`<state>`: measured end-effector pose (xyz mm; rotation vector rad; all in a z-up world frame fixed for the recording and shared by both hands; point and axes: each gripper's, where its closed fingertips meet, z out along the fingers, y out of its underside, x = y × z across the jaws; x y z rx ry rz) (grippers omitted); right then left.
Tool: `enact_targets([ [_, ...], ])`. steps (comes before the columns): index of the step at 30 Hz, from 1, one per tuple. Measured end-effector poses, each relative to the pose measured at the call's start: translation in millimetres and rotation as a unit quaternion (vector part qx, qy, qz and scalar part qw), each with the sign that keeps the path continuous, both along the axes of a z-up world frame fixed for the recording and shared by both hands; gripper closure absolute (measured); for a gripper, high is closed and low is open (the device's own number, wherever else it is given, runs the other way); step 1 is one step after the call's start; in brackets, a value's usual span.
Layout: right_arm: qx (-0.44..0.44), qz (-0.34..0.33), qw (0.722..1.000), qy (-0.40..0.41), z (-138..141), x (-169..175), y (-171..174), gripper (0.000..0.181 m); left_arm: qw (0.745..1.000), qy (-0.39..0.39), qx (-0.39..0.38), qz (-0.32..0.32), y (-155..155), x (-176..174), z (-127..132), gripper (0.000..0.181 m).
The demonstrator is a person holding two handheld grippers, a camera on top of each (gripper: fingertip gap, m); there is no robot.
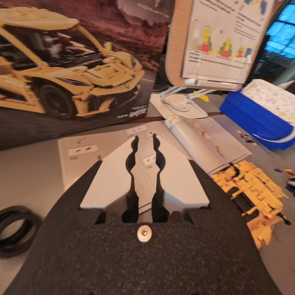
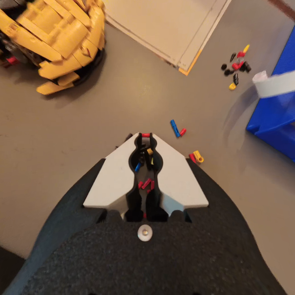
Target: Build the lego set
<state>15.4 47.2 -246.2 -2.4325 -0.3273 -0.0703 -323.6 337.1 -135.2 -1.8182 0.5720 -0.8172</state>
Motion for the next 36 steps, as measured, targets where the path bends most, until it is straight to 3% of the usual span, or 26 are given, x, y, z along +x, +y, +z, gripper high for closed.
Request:
enact_targets([
  [5,0.139,0.065,0.987,-0.050,62.8,-40.0,35.3,0.173,0.989,0.028,0.011,0.141,34.2,-84.2,-0.4,0.163],
  [7,0.196,0.113,0.973,-0.053,89.9,-75.4,57.1,0.173,0.987,0.011,0.005,0.160,39.7,-104.4,0.3,0.163],
  [10,0.265,0.206,0.939,-0.075,122.5,-135.1,90.6,0.173,0.989,-0.032,-0.009,0.144,38.6,-107.1,4.0,0.163],
  [14,0.361,0.315,0.875,-0.069,146.5,-209.2,117.1,0.173,0.990,-0.130,-0.021,0.042,20.8,-74.7,28.0,0.163],
  [17,0.376,0.358,0.855,0.005,141.4,-243.4,110.6,0.173,0.981,-0.168,-0.048,-0.088,-12.0,-39.1,44.1,0.164],
  [20,0.372,0.358,0.850,0.104,142.4,-251.2,95.0,0.174,0.944,-0.225,-0.057,-0.232,-57.5,-12.7,69.2,0.163],
  [22,0.372,0.348,0.830,0.225,157.2,-251.9,85.2,0.174,0.910,-0.266,-0.058,-0.312,-86.2,-3.1,86.6,0.163],
  [26,0.343,0.347,0.727,0.483,201.0,-243.3,65.2,0.174,0.845,-0.281,-0.056,-0.451,-148.7,31.4,99.6,0.164],
  [29,0.215,0.350,0.606,0.681,216.1,-233.7,52.8,0.174,0.853,-0.200,0.046,-0.479,-189.2,76.1,88.4,0.163],
  [31,0.166,0.334,0.530,0.762,223.2,-224.4,51.8,0.173,0.846,-0.184,0.094,-0.491,-213.3,96.1,89.0,0.162],
  [32,0.152,0.329,0.510,0.780,223.6,-223.3,51.7,0.173,0.844,-0.194,0.107,-0.489,-219.9,103.1,93.3,0.162],
  [35,0.108,0.328,0.487,0.802,220.3,-231.4,49.9,0.174,0.835,-0.228,0.138,-0.481,-231.5,112.0,105.6,0.160],
  [36,0.105,0.322,0.465,0.818,223.0,-229.0,50.2,0.175,0.833,-0.236,0.147,-0.479,-233.7,111.9,108.4,0.160],
])
